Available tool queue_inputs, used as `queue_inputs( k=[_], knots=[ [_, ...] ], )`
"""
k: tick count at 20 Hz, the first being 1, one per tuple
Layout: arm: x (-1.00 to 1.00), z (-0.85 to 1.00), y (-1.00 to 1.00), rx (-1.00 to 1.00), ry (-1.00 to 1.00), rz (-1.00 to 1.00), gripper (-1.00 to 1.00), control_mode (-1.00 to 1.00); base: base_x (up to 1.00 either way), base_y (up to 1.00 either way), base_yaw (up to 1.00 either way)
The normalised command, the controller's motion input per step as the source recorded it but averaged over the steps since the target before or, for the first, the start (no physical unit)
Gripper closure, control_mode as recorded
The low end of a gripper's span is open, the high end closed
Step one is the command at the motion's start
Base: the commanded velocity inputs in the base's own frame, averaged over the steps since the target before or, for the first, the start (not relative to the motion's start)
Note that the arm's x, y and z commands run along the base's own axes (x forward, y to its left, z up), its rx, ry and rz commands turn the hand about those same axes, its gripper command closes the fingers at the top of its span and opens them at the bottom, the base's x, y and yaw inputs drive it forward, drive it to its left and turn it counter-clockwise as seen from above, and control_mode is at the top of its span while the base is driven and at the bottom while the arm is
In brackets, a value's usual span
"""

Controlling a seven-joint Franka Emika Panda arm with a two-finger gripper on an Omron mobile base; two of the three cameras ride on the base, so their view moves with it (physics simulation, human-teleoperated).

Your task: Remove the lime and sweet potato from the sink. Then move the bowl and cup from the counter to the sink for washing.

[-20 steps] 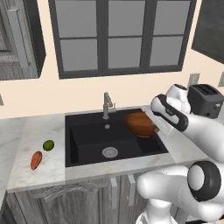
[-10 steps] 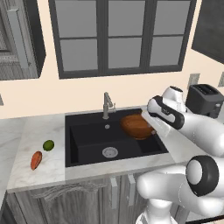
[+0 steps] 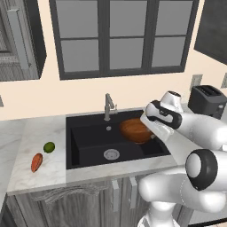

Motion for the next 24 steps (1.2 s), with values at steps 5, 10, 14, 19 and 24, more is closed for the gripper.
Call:
queue_inputs(
  k=[5, 10, 14, 19, 24],
  knots=[
    [0.11, -0.15, 0.12, 0.0, 0.0, 0.03, 1.0, -1.0, 0.0, 0.0, 0.0],
    [0.12, -0.14, 0.18, 0.0, 0.0, 0.06, 1.0, -1.0, 0.0, 0.0, 0.0],
    [0.14, -0.16, 0.09, 0.0, 0.0, 0.06, 1.0, -1.0, 0.0, 0.0, 0.0],
    [0.12, -0.17, 0.12, 0.0, 0.0, 0.06, 1.0, -1.0, 0.0, 0.0, 0.0],
    [0.15, -0.18, 0.07, 0.0, 0.0, 0.07, 1.0, -1.0, 0.0, 0.0, 0.0]
  ],
)
